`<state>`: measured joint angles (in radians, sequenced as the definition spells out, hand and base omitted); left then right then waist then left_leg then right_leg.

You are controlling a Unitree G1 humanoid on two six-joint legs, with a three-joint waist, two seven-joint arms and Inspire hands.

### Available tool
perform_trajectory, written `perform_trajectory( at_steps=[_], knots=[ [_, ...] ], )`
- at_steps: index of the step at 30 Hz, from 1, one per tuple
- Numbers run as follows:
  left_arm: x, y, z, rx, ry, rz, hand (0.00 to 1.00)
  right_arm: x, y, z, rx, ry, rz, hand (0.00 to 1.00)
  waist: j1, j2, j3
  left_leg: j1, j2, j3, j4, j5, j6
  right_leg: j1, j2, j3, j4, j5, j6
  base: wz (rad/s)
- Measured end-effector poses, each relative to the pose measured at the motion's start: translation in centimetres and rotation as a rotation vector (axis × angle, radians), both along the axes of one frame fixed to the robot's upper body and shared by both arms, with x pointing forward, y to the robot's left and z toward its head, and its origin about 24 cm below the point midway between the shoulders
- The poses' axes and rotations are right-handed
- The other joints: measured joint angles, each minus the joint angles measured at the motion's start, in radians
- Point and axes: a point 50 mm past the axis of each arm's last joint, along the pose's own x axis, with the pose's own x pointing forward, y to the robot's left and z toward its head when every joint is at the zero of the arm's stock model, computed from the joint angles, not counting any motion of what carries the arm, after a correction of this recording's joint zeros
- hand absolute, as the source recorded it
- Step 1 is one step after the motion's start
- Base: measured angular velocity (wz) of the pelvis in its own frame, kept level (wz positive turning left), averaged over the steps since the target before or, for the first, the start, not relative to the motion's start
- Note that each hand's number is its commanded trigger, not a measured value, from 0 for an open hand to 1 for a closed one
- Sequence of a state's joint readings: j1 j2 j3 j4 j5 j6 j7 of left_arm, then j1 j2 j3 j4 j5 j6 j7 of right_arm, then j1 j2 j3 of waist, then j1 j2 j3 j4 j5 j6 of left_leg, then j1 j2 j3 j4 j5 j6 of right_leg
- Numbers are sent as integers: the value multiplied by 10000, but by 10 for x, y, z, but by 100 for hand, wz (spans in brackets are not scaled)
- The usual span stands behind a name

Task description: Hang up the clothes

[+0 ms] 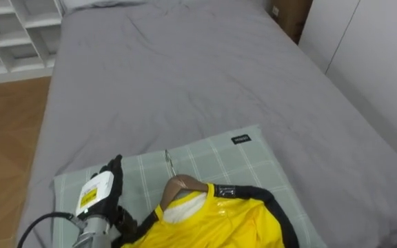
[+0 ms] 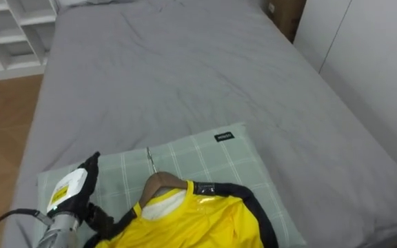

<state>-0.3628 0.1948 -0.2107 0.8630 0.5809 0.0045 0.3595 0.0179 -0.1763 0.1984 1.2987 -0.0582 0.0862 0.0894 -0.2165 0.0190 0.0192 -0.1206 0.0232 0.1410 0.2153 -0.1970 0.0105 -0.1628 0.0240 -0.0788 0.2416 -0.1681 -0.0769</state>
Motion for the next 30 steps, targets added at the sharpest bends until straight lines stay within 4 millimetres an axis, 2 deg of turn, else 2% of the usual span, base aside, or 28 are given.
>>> perform_trajectory(
  at_steps=[7,17,18,20,24,30],
  knots=[
    [0,0,-4,144,273,-72,0,10,-2,2,-118,-151,417,0,-44,100,72,-284,-26,-37,85,6,10,-225,-38,-42,43,3,7,3],
    [-4,0,-14,-271,1240,-154,0,29,-4,5,-193,-590,537,0,-228,98,127,-629,-24,-75,116,21,31,-634,-41,-48,160,5,9,0],
    [-2,-2,-14,-237,1281,-244,0,31,-4,6,-195,-651,550,0,-241,100,167,-663,-15,-76,127,23,35,-667,-47,-50,171,5,9,0],
    [-3,-3,-15,-183,1360,-338,0,31,-4,6,-234,-728,546,0,-260,112,196,-719,-5,-78,195,23,35,-677,-51,-55,178,5,9,0],
    [1,-4,-13,-277,1402,-390,0,37,-4,7,-368,-879,578,0,-269,147,218,-1112,-2,-85,335,24,37,-1113,-74,-60,378,6,8,0],
    [0,-3,-16,-354,1636,-344,0,41,-4,8,-456,-1019,574,0,-290,149,221,-1146,-19,-71,424,24,37,-1167,-76,-47,474,4,8,0]
  ],
)
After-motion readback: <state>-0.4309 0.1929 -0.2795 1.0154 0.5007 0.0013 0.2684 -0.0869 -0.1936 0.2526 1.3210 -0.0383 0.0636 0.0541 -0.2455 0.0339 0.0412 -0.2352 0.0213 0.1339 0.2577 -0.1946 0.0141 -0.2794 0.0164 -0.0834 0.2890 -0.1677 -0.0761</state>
